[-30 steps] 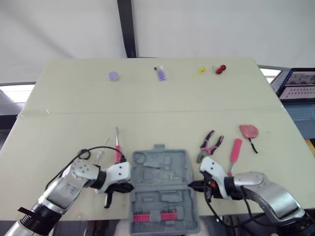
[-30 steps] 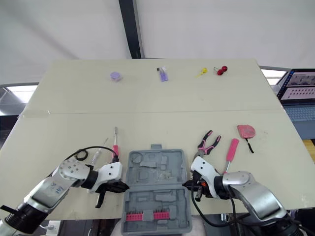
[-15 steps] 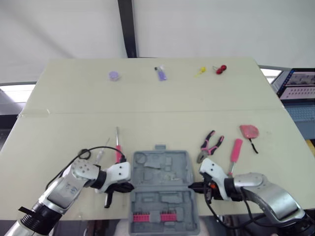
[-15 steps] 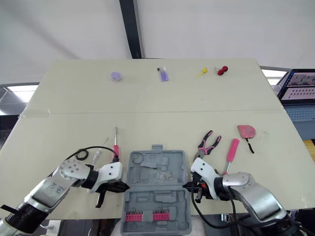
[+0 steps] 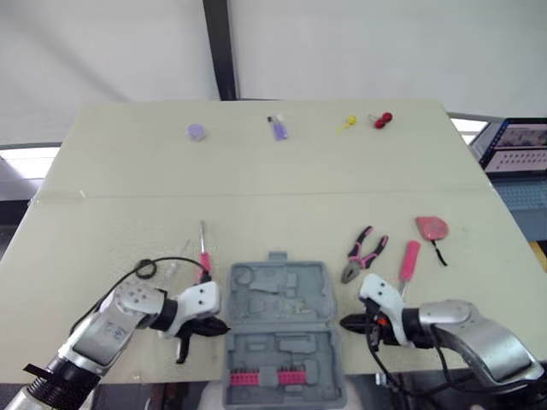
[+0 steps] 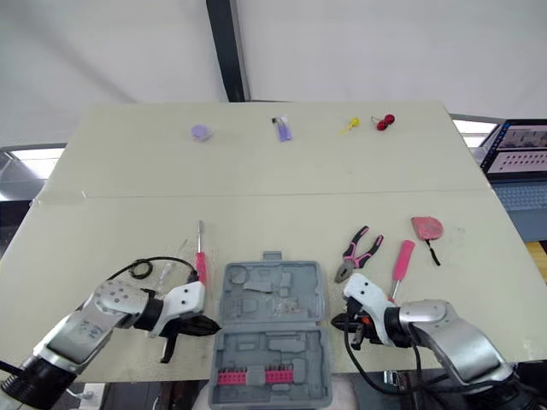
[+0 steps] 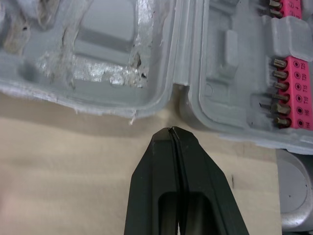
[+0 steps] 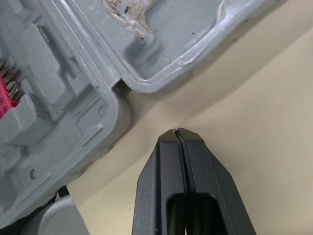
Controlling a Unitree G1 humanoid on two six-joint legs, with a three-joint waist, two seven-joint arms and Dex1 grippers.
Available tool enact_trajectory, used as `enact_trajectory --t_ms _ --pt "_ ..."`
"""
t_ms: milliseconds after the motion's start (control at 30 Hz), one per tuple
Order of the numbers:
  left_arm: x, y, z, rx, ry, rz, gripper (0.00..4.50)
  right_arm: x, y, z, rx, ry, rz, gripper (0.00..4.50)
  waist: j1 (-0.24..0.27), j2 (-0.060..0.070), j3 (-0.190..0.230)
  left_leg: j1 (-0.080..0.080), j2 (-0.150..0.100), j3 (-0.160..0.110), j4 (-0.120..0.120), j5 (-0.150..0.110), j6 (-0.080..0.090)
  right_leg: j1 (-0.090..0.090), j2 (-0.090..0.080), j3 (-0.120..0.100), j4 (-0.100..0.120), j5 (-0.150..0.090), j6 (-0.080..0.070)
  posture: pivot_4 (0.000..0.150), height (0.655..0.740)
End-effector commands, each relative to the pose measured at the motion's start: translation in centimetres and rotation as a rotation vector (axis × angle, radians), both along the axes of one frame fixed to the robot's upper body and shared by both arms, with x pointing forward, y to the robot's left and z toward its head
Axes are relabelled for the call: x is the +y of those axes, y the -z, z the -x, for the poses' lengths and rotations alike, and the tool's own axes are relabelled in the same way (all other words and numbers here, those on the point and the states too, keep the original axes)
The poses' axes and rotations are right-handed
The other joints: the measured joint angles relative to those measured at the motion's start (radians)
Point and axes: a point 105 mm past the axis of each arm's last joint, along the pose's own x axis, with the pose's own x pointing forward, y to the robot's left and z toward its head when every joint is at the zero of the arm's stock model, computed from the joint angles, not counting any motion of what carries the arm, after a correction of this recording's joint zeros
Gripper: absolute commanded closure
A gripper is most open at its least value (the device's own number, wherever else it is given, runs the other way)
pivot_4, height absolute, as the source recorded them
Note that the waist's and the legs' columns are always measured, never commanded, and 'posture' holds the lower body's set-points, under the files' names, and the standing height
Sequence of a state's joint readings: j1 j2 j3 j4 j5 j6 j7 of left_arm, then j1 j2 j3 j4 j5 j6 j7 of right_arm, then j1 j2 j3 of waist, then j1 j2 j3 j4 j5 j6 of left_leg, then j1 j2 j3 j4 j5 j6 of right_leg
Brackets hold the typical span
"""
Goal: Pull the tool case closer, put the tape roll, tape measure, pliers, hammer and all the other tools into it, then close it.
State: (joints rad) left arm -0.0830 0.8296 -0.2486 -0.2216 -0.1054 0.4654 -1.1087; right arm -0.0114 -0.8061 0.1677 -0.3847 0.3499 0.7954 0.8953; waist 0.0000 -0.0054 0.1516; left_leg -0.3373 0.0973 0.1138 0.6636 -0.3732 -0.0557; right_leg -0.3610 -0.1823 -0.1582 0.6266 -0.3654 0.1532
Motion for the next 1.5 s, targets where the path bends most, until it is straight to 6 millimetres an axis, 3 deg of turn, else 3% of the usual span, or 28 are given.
enact_trajectory --t_ms 33,200,267,300,367,500,600,867,967,1100,1267,1333,1500 --pt "1.2 -0.2 0.5 0.040 -0.067 0.010 4.46 -0.9 -1.7 -0.1 -0.032 0.004 -0.055 4.46 0.001 0.000 0.000 0.000 0.000 0.000 0.000 0.000 0.000 0.000 0.000 0.000 0.000 0.000 0.000 0.150 0.7400" --pt "4.1 -3.6 0.1 0.021 -0.258 0.116 4.46 -5.5 -5.1 -0.2 -0.084 0.129 -0.145 4.46 0.006 -0.001 0.001 -0.002 0.000 0.000 0.000 0.000 0.000 -0.001 0.000 0.000 0.000 0.000 0.000 0.150 0.7400" --pt "6.4 -4.8 -0.9 -0.018 -0.386 0.137 4.46 -8.1 -6.3 -0.4 -0.112 0.223 -0.167 4.46 0.014 -0.001 0.001 -0.002 0.000 0.000 0.001 0.000 0.000 0.000 0.000 0.000 0.000 0.000 0.000 0.150 0.7400" --pt "8.1 -5.4 -1.5 -0.061 -0.471 0.137 4.22 -10.0 -6.7 -0.6 -0.129 0.297 -0.166 4.24 0.021 -0.001 0.001 -0.002 0.000 -0.001 0.001 0.000 0.000 0.000 0.000 0.001 0.000 0.000 0.000 0.150 0.7400" --pt "11.1 -6.4 -2.1 -0.107 -0.614 0.157 3.64 -13.4 -7.1 -0.7 -0.160 0.421 -0.165 3.64 0.025 -0.001 0.001 -0.001 0.000 0.000 0.001 -0.001 0.001 0.000 0.000 0.001 -0.001 0.000 0.000 0.150 0.7400" --pt "16.6 -7.0 -1.7 -0.200 -0.844 0.147 1.57 -19.6 -7.8 -1.2 -0.268 0.673 -0.184 1.58 0.021 -0.001 0.001 -0.001 0.000 0.001 0.000 -0.001 0.001 0.000 0.000 0.001 -0.001 0.000 0.000 0.150 0.7400" --pt "19.7 -6.9 -1.2 -0.269 -0.967 0.125 0.05 -22.8 -7.3 -1.3 -0.338 0.786 -0.135 0.05 0.015 -0.001 0.001 0.001 0.000 0.003 -0.001 -0.001 0.001 0.000 0.000 0.002 -0.001 0.000 0.000 0.150 0.7400" --pt "27.2 -7.5 -0.5 -0.565 -1.338 0.100 0.02 -27.1 -6.3 -1.5 -0.484 0.946 -0.053 0.01 -0.009 -0.001 0.001 0.001 0.000 0.003 -0.002 -0.001 0.000 0.000 0.000 0.002 -0.001 0.000 0.000 0.150 0.7400" --pt "28.7 -7.5 -0.2 -0.615 -1.405 0.096 0.02 -27.6 -5.9 -1.5 -0.512 0.960 -0.024 0.01 -0.015 -0.001 0.001 0.002 0.001 0.003 -0.002 0.000 0.000 0.000 0.000 0.001 -0.001 0.000 0.000 0.150 0.7400" --pt "28.5 -6.9 -0.3 -0.614 -1.405 0.090 0.02 -27.9 -5.8 -1.5 -0.521 0.968 -0.029 0.01 -0.021 -0.001 0.001 0.001 0.000 0.003 -0.002 -0.001 0.000 0.000 0.000 0.001 -0.001 0.000 0.000 0.150 0.7400" --pt "26.1 -6.5 -1.8 -0.590 -1.318 0.144 0.02 -27.1 -6.9 -2.3 -0.565 0.935 -0.075 0.01 -0.031 -0.001 0.001 0.002 0.000 0.004 -0.003 0.000 0.000 0.000 0.000 0.001 -0.001 0.000 0.000 0.150 0.7400" --pt "24.8 -6.4 -2.2 -0.578 -1.242 0.153 0.02 -25.9 -7.9 -2.9 -0.590 0.884 -0.117 0.01 -0.032 -0.001 0.001 0.002 0.000 0.004 -0.003 0.000 0.000 0.000 0.000 0.001 -0.001 0.000 0.000 0.150 0.7400" --pt "19.8 -7.2 -3.3 -0.510 -0.981 0.235 0.02 -16.0 -12.3 -5.1 -0.571 0.542 -0.342 0.01 -0.031 0.000 0.001 0.002 0.001 0.004 -0.002 0.000 0.000 -0.001 0.000 0.001 0.000 0.000 0.000 0.150 0.7400"
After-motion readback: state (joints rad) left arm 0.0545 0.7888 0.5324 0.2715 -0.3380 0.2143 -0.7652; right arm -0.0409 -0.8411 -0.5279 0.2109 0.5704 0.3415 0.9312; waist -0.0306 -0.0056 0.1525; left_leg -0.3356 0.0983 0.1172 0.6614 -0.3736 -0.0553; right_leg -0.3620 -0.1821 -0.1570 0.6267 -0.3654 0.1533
